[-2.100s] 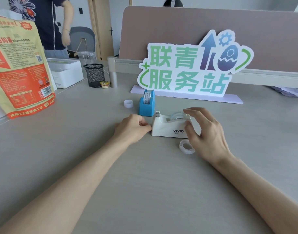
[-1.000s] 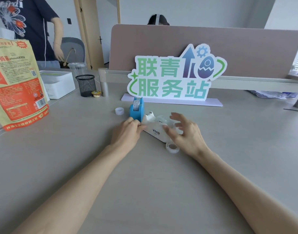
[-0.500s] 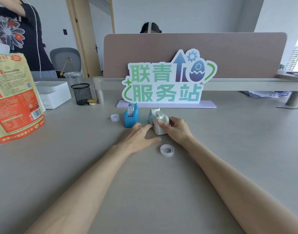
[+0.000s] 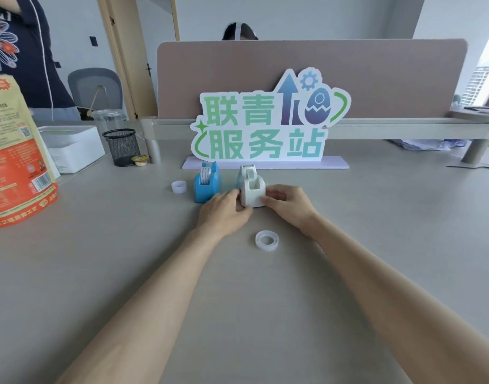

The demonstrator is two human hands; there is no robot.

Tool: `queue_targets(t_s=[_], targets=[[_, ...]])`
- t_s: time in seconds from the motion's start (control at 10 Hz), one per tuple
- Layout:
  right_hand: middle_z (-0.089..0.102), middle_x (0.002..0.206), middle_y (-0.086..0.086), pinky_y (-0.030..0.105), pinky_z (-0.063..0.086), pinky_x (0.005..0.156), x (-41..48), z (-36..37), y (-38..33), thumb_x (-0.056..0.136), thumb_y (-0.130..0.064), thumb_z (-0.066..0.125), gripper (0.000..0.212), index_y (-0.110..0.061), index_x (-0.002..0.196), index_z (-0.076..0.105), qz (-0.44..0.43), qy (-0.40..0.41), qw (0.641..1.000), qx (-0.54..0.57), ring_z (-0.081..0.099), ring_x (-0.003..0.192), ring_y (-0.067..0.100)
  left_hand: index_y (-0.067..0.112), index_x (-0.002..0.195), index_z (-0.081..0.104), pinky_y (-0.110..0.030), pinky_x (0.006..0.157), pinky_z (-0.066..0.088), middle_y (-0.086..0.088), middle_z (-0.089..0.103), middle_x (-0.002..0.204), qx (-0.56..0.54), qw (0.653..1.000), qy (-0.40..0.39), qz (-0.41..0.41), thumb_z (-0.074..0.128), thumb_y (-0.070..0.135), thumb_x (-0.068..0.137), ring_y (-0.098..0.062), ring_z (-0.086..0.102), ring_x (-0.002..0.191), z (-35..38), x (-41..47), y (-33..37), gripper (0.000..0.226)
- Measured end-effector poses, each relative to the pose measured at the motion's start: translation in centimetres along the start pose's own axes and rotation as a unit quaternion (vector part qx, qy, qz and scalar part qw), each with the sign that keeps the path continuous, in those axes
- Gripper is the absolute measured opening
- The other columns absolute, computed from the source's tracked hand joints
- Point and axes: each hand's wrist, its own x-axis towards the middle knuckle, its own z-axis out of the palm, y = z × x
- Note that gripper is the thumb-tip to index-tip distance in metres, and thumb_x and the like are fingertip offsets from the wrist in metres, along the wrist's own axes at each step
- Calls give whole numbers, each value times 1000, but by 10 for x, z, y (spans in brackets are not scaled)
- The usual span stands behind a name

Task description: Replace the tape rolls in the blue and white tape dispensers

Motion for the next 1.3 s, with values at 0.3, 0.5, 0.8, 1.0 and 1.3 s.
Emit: queue_targets(t_s=[0.3,0.5,0.8,1.0,1.3], targets=[[71,99,-8,23,49,81,-73,-11,-21,80,-47,70,35,-26,108,67,-36,-70,993,-88,63,88,8,9,95,53,-35,62,37,-10,67,99,-4,999,33,25,48,34,93,-33,59,96,5,3,-9,25],[65,107,2,20,41,80,-76,-13,-10,85,-34,66,39,-14,119,62,-114,-25,964,-239,58,88,17,11,96,55,-32,62,35,-6,66,108,28,998,46,21,48,40,93,-30,60,99,6,5,-2,29],[64,128,15,38,46,97,9,-14,3,84,-16,48,49,-7,132,51,0,60,954,-293,50,122,41,12,93,54,-33,61,38,-4,64,103,57,995,73,31,46,39,95,-28,61,95,10,5,-2,28],[61,133,11,37,42,101,18,-10,0,83,-23,52,54,-6,134,46,24,58,956,-286,46,125,39,12,93,55,-35,62,40,-4,62,101,80,993,76,30,45,41,95,-28,60,95,13,6,-3,31],[27,148,20,45,33,104,-19,-4,-4,90,-25,49,48,-11,135,36,3,67,942,-330,37,128,44,13,107,60,-38,84,41,-4,60,117,80,996,36,-14,36,35,98,-30,48,109,7,-8,0,35]])
